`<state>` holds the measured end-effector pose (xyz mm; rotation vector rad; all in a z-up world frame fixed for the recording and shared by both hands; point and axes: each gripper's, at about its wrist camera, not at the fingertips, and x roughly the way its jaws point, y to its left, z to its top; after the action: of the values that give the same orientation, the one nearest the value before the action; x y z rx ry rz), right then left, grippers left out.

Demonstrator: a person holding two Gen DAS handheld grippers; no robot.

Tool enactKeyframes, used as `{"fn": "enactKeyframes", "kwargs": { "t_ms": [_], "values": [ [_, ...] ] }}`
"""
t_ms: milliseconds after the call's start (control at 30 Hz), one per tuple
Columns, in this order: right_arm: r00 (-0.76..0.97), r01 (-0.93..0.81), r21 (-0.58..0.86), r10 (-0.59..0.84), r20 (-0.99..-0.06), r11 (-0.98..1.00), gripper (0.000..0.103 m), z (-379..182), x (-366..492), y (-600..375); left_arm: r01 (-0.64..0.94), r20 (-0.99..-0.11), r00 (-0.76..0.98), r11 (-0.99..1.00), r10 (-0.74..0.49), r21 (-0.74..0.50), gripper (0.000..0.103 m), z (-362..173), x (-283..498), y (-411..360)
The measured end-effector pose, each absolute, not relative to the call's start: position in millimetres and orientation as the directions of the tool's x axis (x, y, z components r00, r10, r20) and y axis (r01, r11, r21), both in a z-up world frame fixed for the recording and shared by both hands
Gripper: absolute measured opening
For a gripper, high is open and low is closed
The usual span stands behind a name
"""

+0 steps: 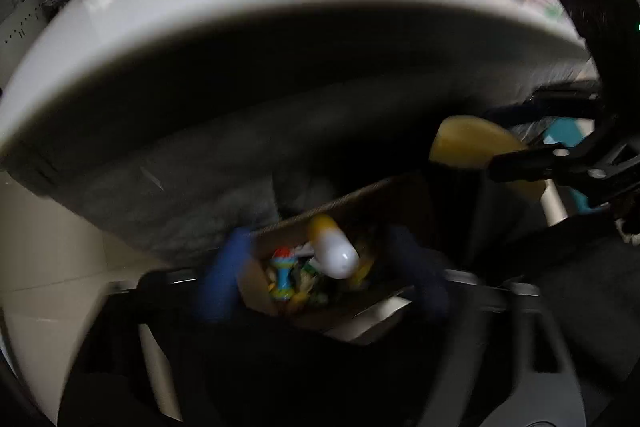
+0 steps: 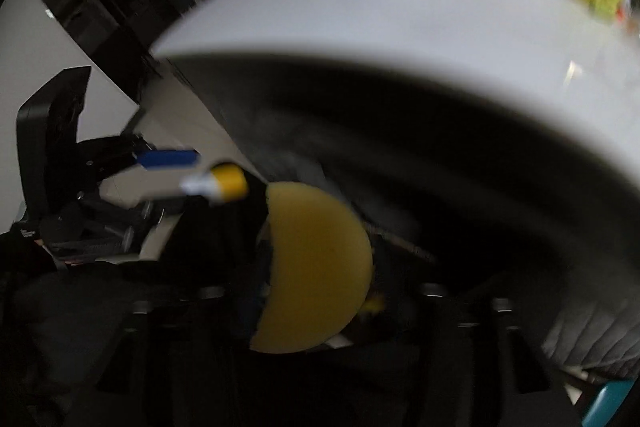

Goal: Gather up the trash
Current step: 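Drop the capsule into the box with the left tool while the right tool carries the sponge, then grasp the white crumpled tissue with the left tool while the right tool grasps a white sock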

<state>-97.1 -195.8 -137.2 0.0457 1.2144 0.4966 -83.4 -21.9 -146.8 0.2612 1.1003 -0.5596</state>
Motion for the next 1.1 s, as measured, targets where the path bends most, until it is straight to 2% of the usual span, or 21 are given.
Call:
{"fn": "enactKeyframes", "kwargs": {
  "t_ms": [67, 133, 233, 333, 367, 500, 600, 667, 733, 800, 867, 1100],
  "values": [
    [0.248, -0.335, 0.269, 0.36, -0.899, 0.903, 0.06, -144, -97, -195, 0.527, -0.919, 0.291, 0.846, -0.265, -0.077, 0.082, -168, -79, -19],
    [0.294, -0.357, 0.289, 0.4, -0.868, 0.888, 0.06, -121, -98, -198, 0.482, -0.924, 0.272, 0.869, -0.271, -0.113, 0.082, -169, -74, -9],
    [0.421, -0.384, 0.27, 0.427, -0.8, 0.883, 0.064, -69, -88, -204, 0.44, -0.878, 0.348, 0.884, -0.328, -0.156, 0.082, -133, -65, 10],
    [0.522, -0.372, 0.229, 0.407, -0.749, 0.9, 0.067, -34, -48, -205, 0.382, -0.791, 0.498, 0.908, -0.356, -0.169, 0.083, -74, -39, 31],
    [0.548, -0.354, 0.211, 0.385, -0.742, 0.911, 0.067, -28, -30, -205, 0.363, -0.765, 0.538, 0.916, -0.354, -0.168, 0.089, -61, -31, 37],
    [0.602, -0.261, 0.165, 0.294, -0.742, 0.951, 0.067, -25, 46, -198, 0.246, -0.682, 0.685, 0.962, -0.257, -0.116, 0.09, -26, 22, 53],
    [0.574, -0.21, 0.178, 0.269, -0.773, 0.961, 0.061, -38, 94, -199, 0.174, -0.667, 0.72, 0.98, -0.191, -0.093, 0.09, -22, 53, 62],
    [0.534, -0.185, 0.173, 0.246, -0.809, 0.968, 0.051, -51, 114, -198, 0.136, -0.679, 0.717, 0.987, -0.158, -0.087, 0.091, -23, 79, 65],
    [0.54, -0.195, 0.136, 0.222, -0.812, 0.971, 0.031, -54, 119, -199, 0.12, -0.692, 0.706, 0.989, -0.146, -0.086, 0.09, -25, 103, 67],
    [0.524, -0.228, 0.135, 0.238, -0.818, 0.964, 0.018, -52, 118, -199, 0.105, -0.704, 0.701, 0.993, -0.118, -0.062, 0.091, -28, 121, 68],
    [0.522, -0.23, 0.146, 0.248, -0.816, 0.962, 0.018, -51, 111, -205, 0.078, -0.72, 0.689, 0.996, -0.083, -0.04, 0.091, -36, 146, 67],
    [0.507, -0.268, 0.18, 0.298, -0.809, 0.946, 0.019, -51, 70, -225, -0.004, -0.771, 0.634, 0.996, -0.065, -0.087, 0.09, -47, 231, 86]
  ]
}}
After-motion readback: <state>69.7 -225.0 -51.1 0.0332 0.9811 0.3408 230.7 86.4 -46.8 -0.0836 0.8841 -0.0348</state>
